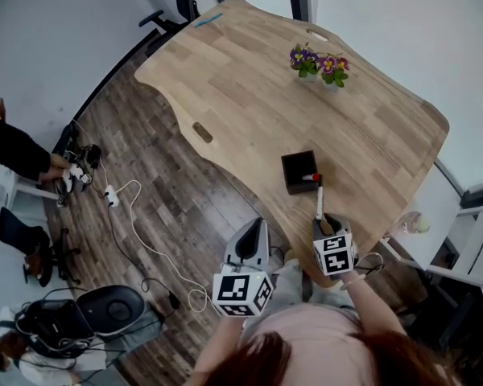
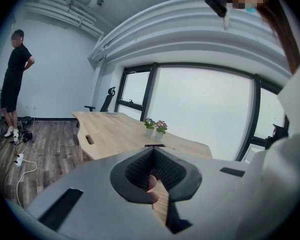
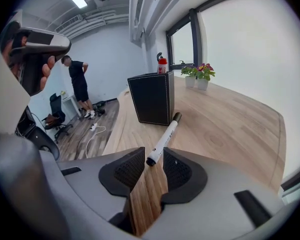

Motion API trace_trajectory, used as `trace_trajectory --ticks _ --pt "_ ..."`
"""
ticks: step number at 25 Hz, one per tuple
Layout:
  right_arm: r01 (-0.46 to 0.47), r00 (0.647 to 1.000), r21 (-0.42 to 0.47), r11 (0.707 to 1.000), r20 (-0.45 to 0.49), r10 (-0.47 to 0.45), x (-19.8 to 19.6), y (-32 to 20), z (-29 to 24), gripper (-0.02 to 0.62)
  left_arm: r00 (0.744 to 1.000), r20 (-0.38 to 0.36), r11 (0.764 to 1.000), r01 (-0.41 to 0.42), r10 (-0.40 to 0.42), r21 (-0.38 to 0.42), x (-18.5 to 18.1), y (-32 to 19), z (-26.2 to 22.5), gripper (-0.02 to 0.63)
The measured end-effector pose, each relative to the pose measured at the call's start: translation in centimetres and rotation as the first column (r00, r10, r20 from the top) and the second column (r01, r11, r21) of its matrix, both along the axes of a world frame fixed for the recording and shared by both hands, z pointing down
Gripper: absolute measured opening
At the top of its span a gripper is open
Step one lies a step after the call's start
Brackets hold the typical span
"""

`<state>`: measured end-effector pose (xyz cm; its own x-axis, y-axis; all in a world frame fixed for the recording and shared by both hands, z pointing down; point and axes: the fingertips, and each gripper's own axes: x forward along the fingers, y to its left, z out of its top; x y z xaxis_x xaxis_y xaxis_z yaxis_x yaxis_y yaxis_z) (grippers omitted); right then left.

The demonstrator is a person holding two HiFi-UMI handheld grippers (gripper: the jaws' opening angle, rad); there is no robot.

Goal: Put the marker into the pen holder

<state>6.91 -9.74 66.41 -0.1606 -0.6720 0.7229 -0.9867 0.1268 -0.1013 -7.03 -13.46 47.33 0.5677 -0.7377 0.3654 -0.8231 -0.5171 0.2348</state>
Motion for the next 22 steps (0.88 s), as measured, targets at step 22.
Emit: trace_trajectory --ticks 22 --pt "-0.079 0.996 -0.025 0.997 -0.05 0.077 0.6 0.2 1.6 0.074 0.999 0.0 0.999 -0.044 0.044 -0.005 1.2 -0.9 0.4 0.002"
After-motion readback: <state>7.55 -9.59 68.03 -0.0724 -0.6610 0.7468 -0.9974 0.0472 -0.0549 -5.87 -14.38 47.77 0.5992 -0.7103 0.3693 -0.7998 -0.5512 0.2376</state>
